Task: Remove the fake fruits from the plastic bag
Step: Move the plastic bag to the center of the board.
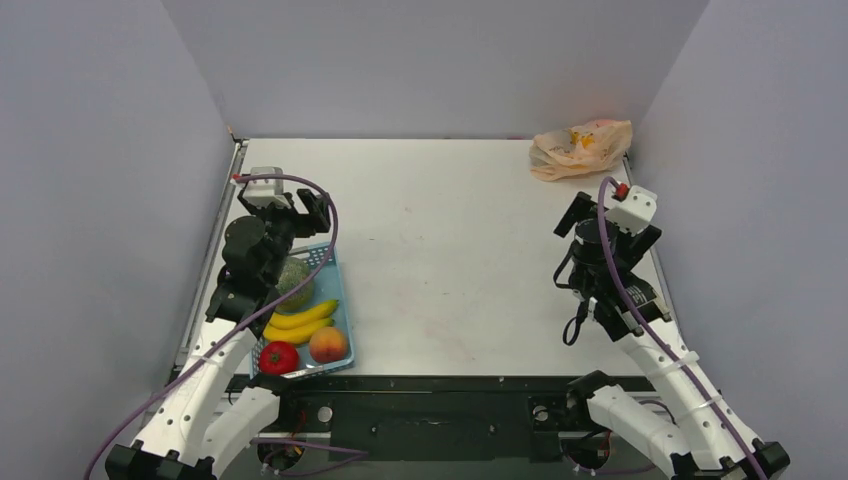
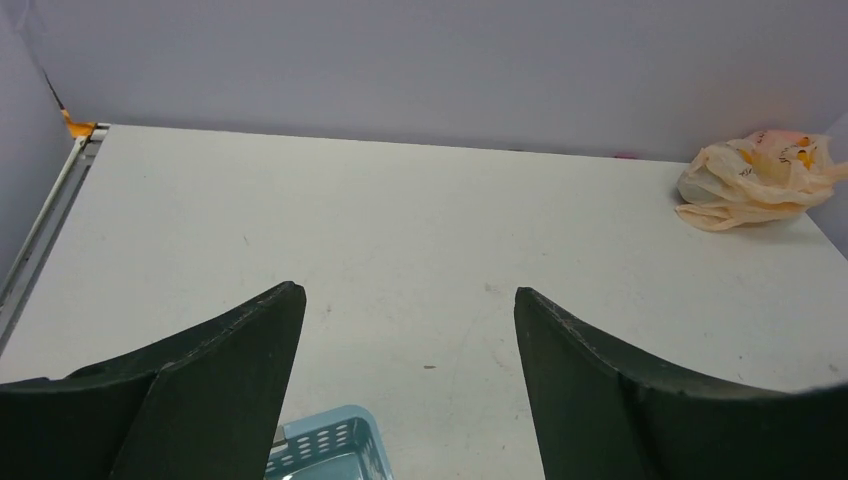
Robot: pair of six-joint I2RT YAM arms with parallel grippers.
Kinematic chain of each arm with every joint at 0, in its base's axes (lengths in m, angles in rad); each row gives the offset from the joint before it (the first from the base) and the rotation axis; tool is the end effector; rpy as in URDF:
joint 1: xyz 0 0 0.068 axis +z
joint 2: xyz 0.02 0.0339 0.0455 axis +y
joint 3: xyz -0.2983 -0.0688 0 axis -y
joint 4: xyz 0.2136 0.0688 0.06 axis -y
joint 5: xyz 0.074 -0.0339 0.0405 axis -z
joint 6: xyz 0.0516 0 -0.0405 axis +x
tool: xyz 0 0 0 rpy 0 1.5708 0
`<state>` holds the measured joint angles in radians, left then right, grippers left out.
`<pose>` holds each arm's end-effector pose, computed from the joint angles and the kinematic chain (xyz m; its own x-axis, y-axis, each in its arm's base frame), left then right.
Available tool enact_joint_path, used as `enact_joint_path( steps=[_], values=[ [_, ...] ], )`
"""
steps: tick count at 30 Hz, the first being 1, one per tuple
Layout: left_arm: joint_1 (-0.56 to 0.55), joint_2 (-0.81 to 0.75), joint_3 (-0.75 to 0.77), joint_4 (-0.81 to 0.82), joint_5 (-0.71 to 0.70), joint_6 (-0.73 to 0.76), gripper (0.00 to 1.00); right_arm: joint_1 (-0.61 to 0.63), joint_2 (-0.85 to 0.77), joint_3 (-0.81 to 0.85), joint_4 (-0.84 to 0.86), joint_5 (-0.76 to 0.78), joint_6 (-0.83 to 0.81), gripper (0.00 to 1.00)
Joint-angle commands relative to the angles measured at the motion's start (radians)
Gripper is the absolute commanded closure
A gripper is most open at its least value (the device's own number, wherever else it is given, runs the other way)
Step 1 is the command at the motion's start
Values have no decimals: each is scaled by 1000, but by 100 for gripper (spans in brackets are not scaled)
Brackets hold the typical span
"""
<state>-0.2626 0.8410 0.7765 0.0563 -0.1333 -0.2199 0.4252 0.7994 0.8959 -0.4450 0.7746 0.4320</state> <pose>0.1595 -0.0358 0.3809 -0.0359 -0.2142 -0.9761 0.1241 0.9682 -0.2171 0.1270 0.0179 0.3698 -0.1552 0.2582 -0.9535 0.4063 0.8965 0.1766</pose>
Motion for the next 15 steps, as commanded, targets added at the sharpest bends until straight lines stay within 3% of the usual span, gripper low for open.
enact_joint_path(
  steps=[1, 9, 15],
  values=[
    [-8, 4, 28, 59, 58, 16, 25, 7, 46, 8, 56, 28, 37, 0],
    [-16, 18, 24, 64, 78, -1, 25, 3, 182, 47, 79, 31, 127, 0],
    [-18, 46, 30, 64, 88, -12, 25, -93, 332, 86, 184, -70, 204, 0]
  ],
)
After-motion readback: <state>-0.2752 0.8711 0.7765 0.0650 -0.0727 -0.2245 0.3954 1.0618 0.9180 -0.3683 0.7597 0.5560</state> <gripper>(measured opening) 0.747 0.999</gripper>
